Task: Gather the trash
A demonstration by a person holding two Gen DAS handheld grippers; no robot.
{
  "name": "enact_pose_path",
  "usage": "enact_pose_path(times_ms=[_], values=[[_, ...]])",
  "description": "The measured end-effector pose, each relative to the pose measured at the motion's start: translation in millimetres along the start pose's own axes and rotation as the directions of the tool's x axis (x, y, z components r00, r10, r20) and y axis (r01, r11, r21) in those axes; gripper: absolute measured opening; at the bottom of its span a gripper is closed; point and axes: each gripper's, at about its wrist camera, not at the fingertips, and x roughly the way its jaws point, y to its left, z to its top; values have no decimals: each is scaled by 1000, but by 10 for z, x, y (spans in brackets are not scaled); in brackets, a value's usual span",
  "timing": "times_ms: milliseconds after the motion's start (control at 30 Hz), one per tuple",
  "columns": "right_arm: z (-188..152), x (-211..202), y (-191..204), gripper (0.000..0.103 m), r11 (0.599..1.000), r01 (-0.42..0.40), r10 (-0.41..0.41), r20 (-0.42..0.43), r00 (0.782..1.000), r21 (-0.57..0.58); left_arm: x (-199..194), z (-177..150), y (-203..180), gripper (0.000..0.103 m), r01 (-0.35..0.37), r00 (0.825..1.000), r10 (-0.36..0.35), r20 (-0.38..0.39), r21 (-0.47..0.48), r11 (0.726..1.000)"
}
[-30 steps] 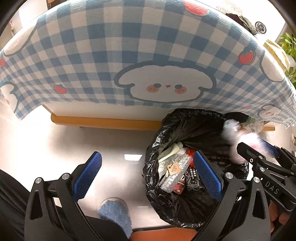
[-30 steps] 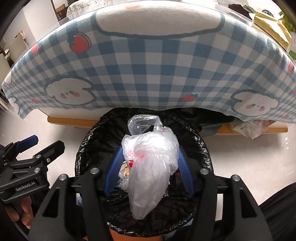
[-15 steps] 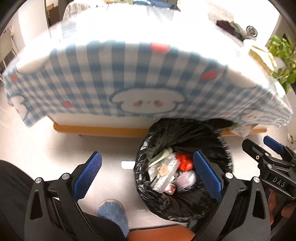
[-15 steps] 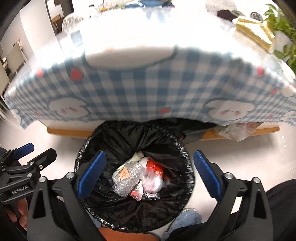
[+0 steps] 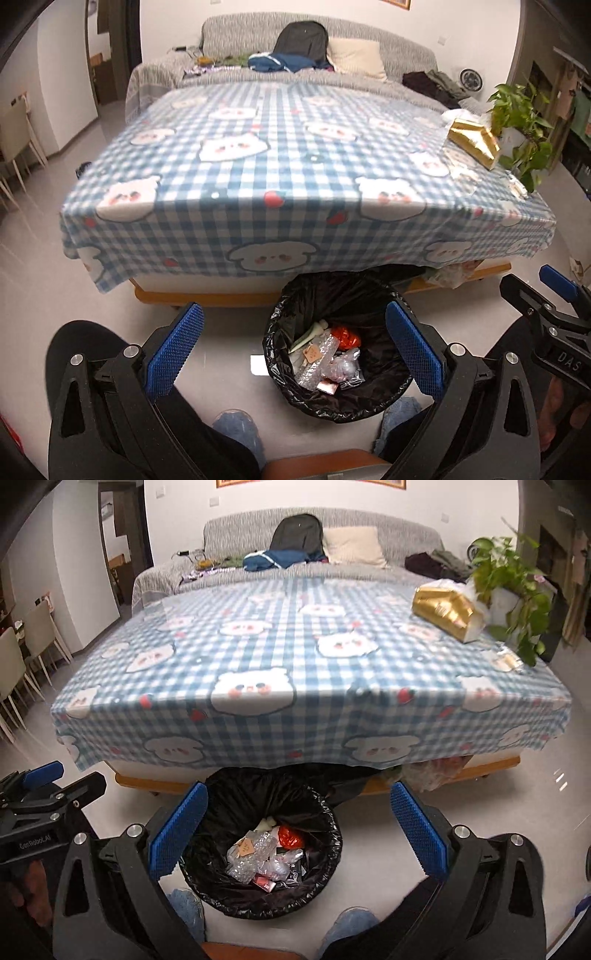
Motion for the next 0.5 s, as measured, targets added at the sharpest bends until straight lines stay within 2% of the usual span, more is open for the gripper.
enact_pose_path(times_ms=[167, 500], values=[[-55, -204, 15, 95, 1000, 8, -8, 22, 1000, -11, -182, -58, -45, 97, -1, 999, 0, 32, 9, 1000], [-112, -213, -7, 95, 1000, 15, -15, 23, 1000, -3, -231, -88, -48, 97, 4, 999, -4, 40, 8, 1000]])
